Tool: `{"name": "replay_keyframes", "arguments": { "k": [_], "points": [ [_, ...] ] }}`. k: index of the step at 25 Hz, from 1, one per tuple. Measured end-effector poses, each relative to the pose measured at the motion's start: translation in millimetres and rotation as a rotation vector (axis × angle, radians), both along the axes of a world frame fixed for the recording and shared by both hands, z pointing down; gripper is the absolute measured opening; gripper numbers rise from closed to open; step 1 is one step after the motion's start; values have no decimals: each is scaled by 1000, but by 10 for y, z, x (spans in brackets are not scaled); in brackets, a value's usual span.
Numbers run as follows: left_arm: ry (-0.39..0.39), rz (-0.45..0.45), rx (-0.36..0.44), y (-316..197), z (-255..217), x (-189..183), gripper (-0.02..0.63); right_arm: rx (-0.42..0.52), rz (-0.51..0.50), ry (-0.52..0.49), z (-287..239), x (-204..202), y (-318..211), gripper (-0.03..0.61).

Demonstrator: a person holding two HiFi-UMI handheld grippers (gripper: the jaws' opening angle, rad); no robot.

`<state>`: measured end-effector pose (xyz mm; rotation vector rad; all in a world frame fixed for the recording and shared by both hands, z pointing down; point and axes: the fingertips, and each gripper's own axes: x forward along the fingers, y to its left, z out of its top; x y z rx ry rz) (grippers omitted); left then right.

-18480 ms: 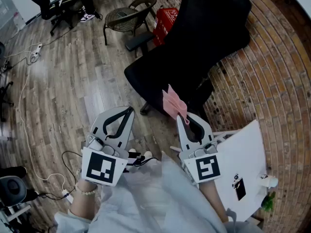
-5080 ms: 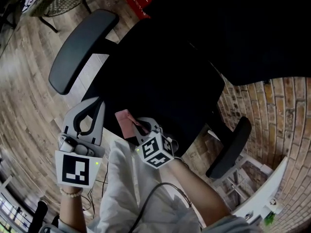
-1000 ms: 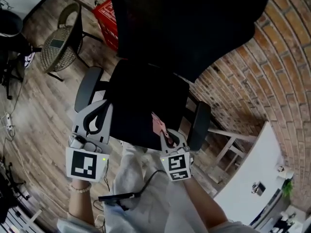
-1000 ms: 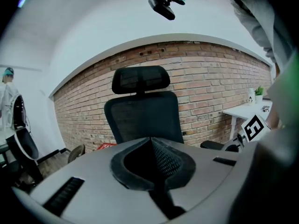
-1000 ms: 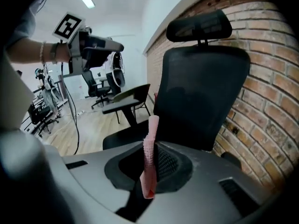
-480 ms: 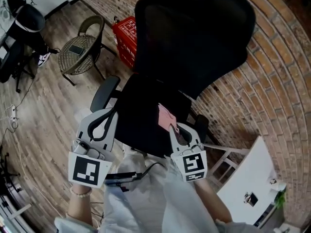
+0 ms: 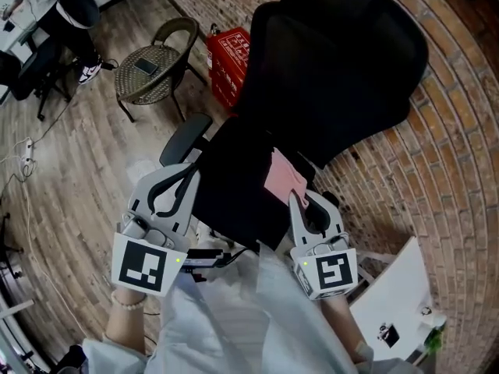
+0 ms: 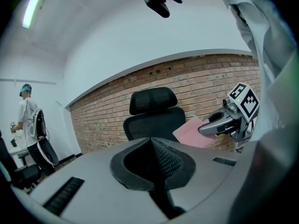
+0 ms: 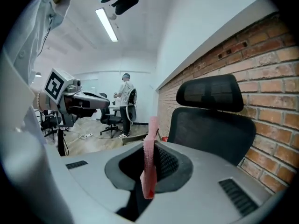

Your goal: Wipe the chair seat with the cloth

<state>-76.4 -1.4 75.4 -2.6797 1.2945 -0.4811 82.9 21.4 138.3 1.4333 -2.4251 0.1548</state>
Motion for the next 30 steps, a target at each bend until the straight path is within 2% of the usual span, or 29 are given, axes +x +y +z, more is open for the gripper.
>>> {"name": "replay_keyframes", "arguments": {
  "k": [3,16,30],
  "points": [
    [-13,-3,5,39,-38,-25,18,13,-17,-6,-73,-57,-9,54],
    [15,-24,3,15,-73,35,18,28,-79,3,-116,-223,-77,54],
    [8,-9,-2,-45,-37,102,18,24,-88,2,-112,-243,-124,54]
  ]
}}
